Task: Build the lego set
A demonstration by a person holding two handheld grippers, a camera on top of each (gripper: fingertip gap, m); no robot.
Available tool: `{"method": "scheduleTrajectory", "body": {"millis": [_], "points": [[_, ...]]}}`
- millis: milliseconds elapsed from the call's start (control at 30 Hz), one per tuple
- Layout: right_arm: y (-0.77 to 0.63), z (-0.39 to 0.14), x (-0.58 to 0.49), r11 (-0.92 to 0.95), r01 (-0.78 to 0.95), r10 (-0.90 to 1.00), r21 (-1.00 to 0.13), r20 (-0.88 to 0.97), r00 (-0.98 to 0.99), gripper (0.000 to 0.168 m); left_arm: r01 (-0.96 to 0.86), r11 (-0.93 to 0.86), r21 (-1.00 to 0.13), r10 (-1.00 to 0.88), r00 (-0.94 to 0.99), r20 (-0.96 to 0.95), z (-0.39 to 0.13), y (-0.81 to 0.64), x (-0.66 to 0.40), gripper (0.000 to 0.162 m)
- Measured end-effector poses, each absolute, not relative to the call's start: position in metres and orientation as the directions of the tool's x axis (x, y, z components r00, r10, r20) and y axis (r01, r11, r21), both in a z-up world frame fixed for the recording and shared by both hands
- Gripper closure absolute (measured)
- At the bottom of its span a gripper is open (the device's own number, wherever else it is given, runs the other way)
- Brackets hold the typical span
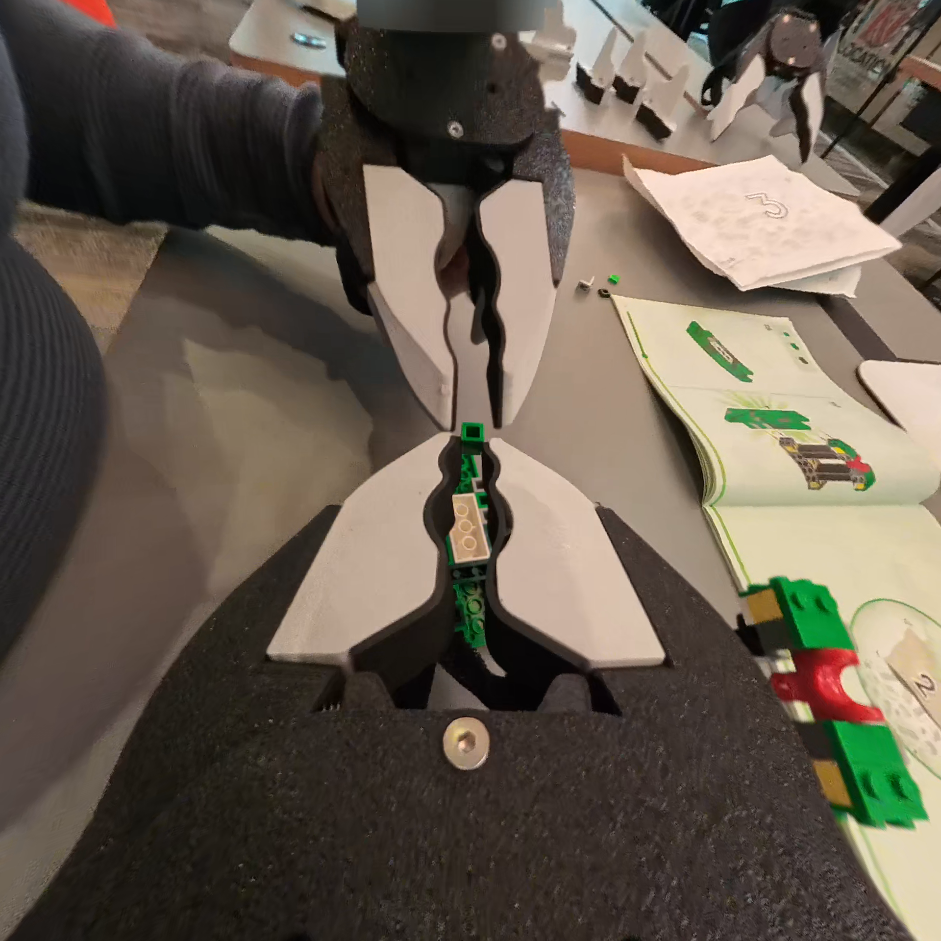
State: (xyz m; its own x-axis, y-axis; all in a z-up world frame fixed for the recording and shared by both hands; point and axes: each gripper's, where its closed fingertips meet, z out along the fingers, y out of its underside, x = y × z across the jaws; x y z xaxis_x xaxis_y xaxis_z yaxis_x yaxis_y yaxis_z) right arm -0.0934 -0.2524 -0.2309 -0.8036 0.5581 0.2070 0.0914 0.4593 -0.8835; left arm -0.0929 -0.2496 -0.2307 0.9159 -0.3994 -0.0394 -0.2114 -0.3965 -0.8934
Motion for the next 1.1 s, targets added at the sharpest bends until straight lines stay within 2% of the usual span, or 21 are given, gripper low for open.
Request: {"method": "scheduleTrajectory", "body": {"millis": [133, 333, 433, 567, 833, 1100], "points": [[-0.258, -0.235, -0.093, 0.499, 0.076, 0.525, -0.863, 0.232, -0.819, 0.161, -0.279, -0.427, -0.86, -0.433, 0.898, -0.076, -0.239, -0.251, -0.088, 0.151], [-0.26, -0.238, -0.093, 0.494, 0.091, 0.522, -0.865, 0.211, -0.826, 0.161, -0.254, -0.451, -0.856, -0.426, 0.904, -0.043, -0.244, -0.255, -0.091, 0.155], [-0.245, -0.24, -0.094, 0.518, 0.101, 0.557, -0.85, 0.246, -0.793, 0.155, -0.229, -0.546, -0.806, -0.357, 0.934, -0.024, -0.26, -0.259, -0.108, 0.155], [-0.228, -0.255, -0.089, 0.542, 0.191, 0.577, -0.819, 0.197, -0.793, 0.147, -0.179, -0.596, -0.783, -0.349, 0.936, 0.051, -0.273, -0.258, -0.111, 0.155], [-0.22, -0.275, -0.081, 0.575, 0.294, 0.572, -0.764, 0.118, -0.812, 0.127, -0.178, -0.596, -0.783, -0.373, 0.925, 0.073, -0.279, -0.253, -0.108, 0.154], [-0.234, -0.27, -0.087, 0.587, 0.238, 0.527, -0.774, 0.141, -0.838, 0.127, -0.175, -0.606, -0.776, -0.376, 0.923, 0.086, -0.283, -0.253, -0.107, 0.155]]}}
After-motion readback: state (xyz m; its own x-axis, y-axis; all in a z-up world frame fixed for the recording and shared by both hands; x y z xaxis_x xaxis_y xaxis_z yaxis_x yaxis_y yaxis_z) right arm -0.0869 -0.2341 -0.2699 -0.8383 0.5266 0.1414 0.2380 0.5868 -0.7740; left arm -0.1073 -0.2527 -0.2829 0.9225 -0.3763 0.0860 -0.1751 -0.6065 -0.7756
